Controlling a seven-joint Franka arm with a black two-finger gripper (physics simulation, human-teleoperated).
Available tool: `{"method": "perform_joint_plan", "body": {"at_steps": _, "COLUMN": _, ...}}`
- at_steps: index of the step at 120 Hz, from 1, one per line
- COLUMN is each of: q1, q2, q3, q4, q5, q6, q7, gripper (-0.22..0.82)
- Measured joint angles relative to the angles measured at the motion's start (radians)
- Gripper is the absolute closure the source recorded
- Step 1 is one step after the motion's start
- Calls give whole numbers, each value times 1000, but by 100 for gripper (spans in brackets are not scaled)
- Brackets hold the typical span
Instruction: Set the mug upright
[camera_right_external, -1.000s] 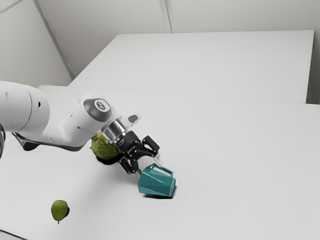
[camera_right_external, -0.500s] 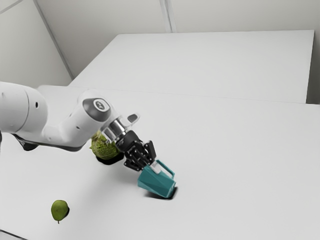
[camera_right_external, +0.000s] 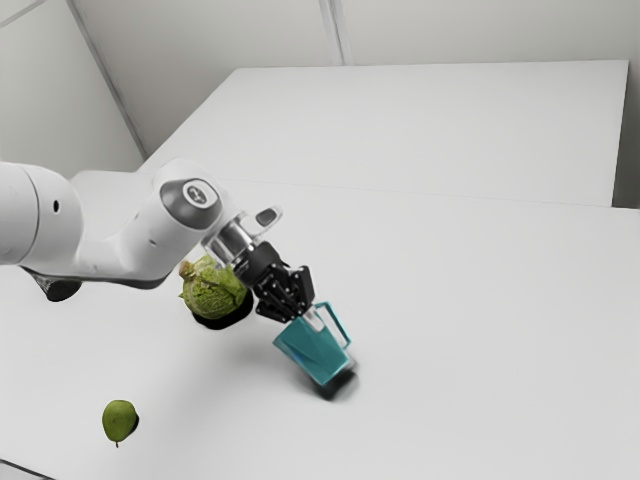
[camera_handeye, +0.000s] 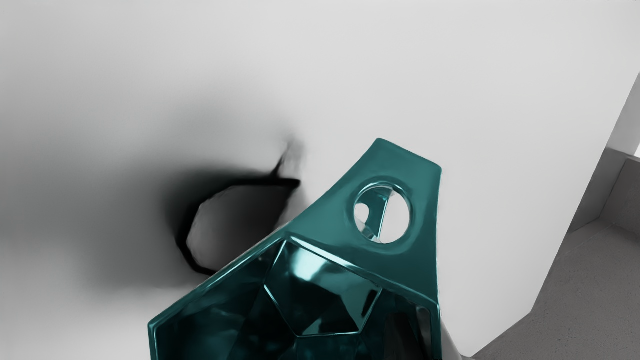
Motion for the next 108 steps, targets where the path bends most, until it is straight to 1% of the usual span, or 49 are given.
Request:
{"method": "perform_joint_plan", "body": {"at_steps": 21, "q1": -20, "q2": -29, "q3": 0, "q4": 24, "q5": 116, "q6": 61, "q7": 3, "gripper": 79}}
{"method": "perform_joint_plan", "body": {"at_steps": 60, "q1": -101, "q2": -28, "q3": 0, "q4": 116, "q5": 482, "q6": 180, "q7": 8, "gripper": 79}}
{"method": "perform_joint_plan", "body": {"at_steps": 86, "q1": -133, "q2": -6, "q3": -1, "q4": 118, "q5": 557, "q6": 319, "q7": 29, "gripper": 79}}
{"method": "perform_joint_plan", "body": {"at_steps": 108, "q1": -121, "q2": 0, "q3": -1, "q4": 102, "q5": 622, "q6": 447, "q7": 56, "gripper": 79}}
